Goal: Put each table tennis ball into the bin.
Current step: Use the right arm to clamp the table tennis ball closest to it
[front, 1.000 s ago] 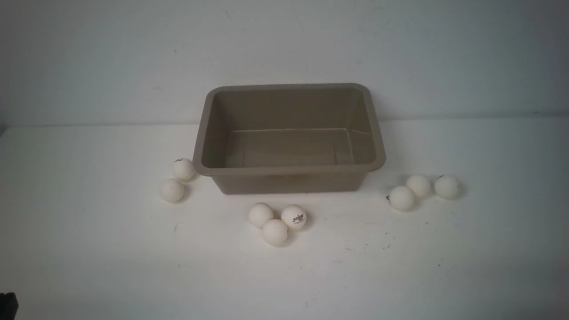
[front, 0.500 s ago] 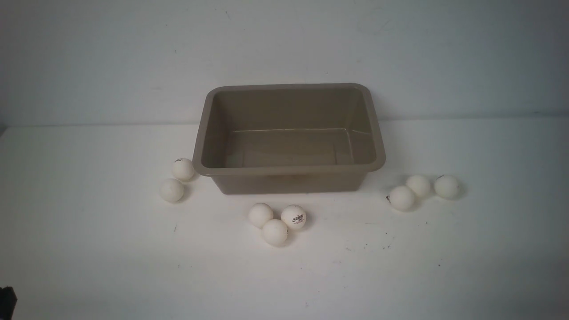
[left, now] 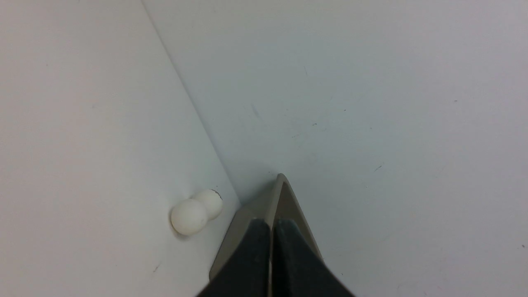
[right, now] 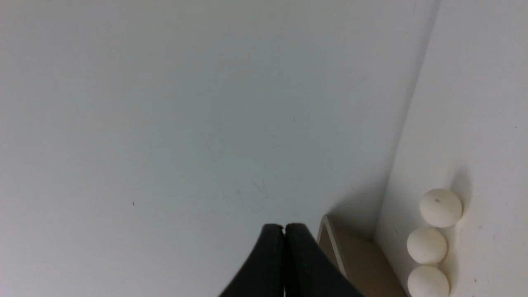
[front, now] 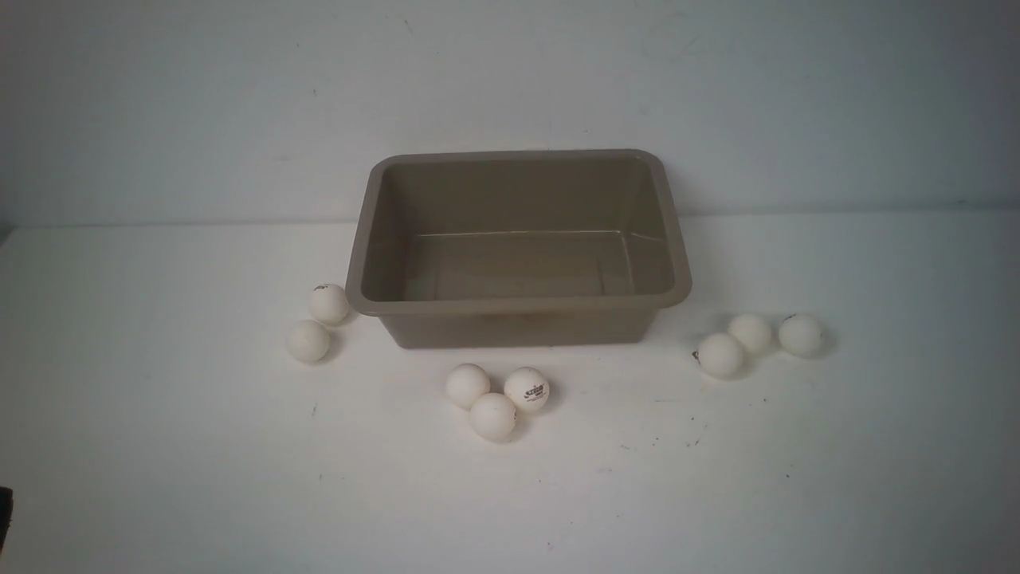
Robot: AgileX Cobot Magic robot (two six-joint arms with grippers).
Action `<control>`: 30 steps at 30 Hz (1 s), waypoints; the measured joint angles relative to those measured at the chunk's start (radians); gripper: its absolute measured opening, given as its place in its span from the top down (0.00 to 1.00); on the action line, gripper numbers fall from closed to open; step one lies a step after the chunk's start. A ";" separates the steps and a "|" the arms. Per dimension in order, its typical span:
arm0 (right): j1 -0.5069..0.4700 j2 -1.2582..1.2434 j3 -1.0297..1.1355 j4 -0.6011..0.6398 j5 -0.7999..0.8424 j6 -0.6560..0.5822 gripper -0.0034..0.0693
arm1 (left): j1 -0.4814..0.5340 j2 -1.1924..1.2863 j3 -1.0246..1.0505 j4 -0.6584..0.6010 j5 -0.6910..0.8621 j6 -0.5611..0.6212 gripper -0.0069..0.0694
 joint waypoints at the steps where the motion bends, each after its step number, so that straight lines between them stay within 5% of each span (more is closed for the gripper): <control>1: 0.000 0.000 0.000 0.033 -0.002 -0.022 0.97 | 0.000 0.000 0.000 -0.011 0.000 0.000 0.91; 11: 0.000 0.000 0.000 0.051 0.058 -0.130 0.97 | 0.000 0.000 0.000 -0.135 0.001 0.000 0.91; 18: 0.000 0.001 -0.062 0.048 0.150 -0.448 0.97 | 0.000 0.000 0.000 -0.135 0.001 0.018 0.91; 24: 0.000 0.186 -0.344 -0.029 0.326 -0.850 0.97 | -0.001 0.014 -0.189 0.181 0.148 0.339 0.91; 30: 0.000 0.541 -0.640 -0.389 0.585 -0.844 0.97 | -0.005 0.190 -0.488 0.384 0.471 0.553 0.91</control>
